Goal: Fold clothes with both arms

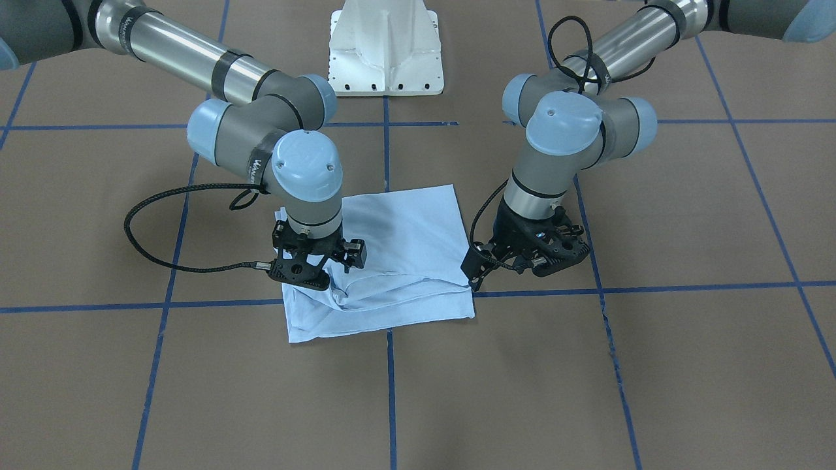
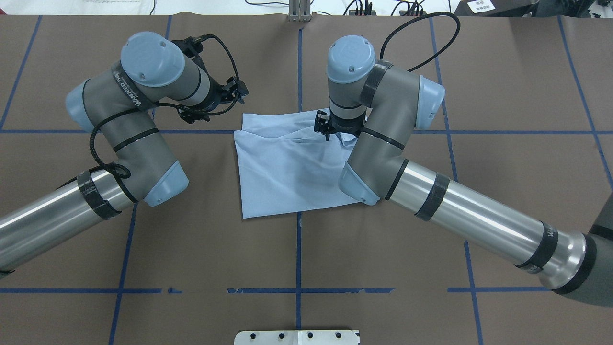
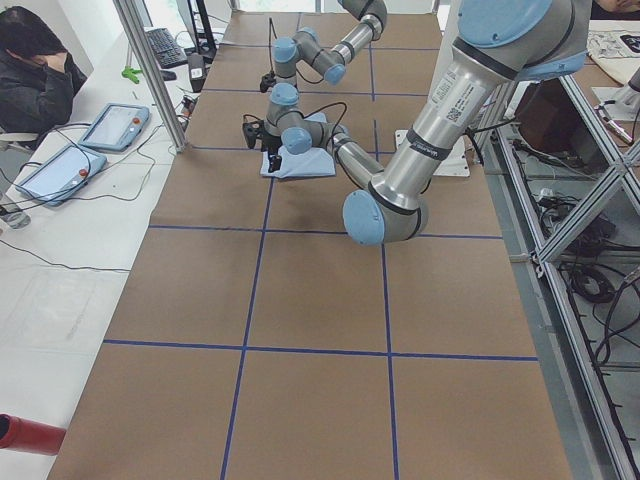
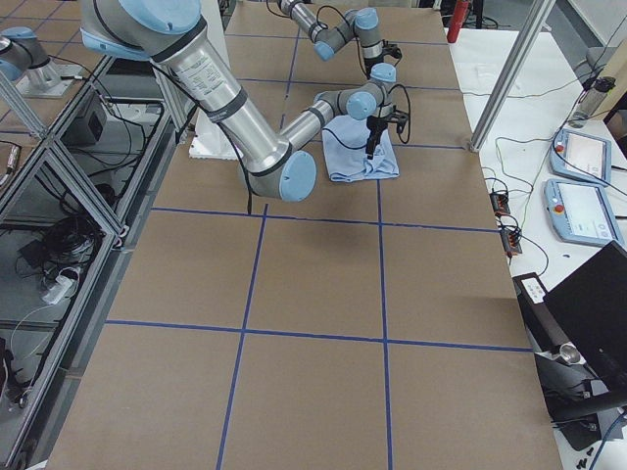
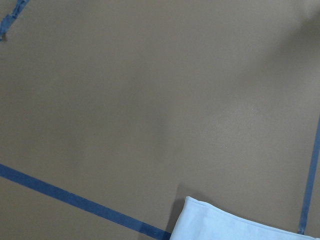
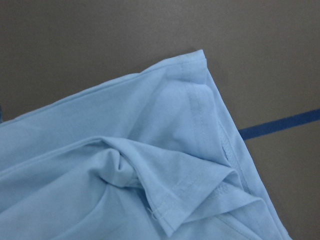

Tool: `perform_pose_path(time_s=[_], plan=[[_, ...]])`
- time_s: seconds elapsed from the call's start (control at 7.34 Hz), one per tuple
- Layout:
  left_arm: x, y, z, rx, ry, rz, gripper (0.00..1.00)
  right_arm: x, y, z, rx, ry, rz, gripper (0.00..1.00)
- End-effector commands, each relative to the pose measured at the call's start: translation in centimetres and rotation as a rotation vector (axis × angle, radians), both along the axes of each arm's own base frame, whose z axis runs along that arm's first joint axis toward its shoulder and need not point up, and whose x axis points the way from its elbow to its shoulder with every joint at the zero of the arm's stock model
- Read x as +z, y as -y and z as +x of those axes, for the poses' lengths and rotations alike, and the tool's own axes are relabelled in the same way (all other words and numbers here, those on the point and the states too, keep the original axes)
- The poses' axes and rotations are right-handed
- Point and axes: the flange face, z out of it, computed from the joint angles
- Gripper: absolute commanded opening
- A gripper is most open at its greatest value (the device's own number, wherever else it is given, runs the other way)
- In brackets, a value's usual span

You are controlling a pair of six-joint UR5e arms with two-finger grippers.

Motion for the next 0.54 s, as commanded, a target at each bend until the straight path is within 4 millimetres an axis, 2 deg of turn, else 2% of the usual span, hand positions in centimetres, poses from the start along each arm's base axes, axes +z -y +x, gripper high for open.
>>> perform_pose_path(time_s=[0.0, 0.41], plan=[[-0.5, -0.4, -0.2, 0.016, -0.016, -0.002, 1.00, 1.2, -0.2, -0.4, -0.068, -0.077, 0.036, 1.00], [-0.4, -0.4, -0.3, 0.016, -0.017, -0.001, 1.00, 2.4, 0.6, 0.4, -0.111, -0.152, 0.074, 1.00]])
